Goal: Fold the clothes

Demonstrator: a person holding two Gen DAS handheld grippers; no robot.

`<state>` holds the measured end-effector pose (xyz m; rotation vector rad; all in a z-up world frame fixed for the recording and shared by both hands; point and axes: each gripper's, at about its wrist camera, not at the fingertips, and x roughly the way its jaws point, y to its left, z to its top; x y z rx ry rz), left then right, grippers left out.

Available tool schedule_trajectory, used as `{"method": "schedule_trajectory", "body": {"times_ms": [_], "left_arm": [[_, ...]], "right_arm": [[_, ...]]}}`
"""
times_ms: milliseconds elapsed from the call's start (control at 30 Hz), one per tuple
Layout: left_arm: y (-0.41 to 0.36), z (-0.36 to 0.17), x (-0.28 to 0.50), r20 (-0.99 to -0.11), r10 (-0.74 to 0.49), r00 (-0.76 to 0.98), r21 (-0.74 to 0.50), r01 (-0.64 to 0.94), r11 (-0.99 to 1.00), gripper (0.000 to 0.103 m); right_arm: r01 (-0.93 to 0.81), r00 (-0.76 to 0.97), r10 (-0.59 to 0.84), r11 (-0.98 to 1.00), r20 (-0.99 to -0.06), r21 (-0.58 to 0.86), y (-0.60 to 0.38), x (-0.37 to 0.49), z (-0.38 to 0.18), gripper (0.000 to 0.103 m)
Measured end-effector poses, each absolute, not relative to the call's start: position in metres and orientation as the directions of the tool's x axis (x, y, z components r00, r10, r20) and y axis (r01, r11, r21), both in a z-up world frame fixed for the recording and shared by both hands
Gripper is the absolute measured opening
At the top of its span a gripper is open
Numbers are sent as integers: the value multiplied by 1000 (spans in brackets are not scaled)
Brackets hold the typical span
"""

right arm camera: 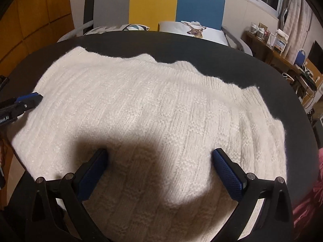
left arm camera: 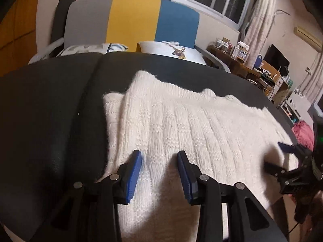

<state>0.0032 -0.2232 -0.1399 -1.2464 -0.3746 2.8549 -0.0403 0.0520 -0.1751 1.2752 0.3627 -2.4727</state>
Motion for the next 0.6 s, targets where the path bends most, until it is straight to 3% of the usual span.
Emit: {"method": "schedule_trajectory", "body": {"times_ms": [100, 167, 233, 400, 600], "left_arm": [[-214, -126, 14, -689, 87, -719, -196, 69, -978, 38], [-211, -126, 15, -695, 101, -712, -191, 48, -980, 42], [-205, -146, 13, -756, 91, -648, -161, 49, -986, 42], [-206, -141, 10, -751, 89, -654, -179, 72, -981, 45], [-193, -117, 15, -695, 94, -713, -139, 5, -990, 46]], "right_arm": [[394, -555, -160, -915, -817, -89, 57, -35, -171, 103], [387, -563, -149, -917, -813, -100, 61, -32, -168, 103], [380, -570, -138, -918, -810, -111, 64, -28, -165, 103], [350, -566, -162, -935, -808, -57, 86, -18, -184, 103], [367, -551, -163, -928, -818, -62, 89, -19, -177, 103]]}}
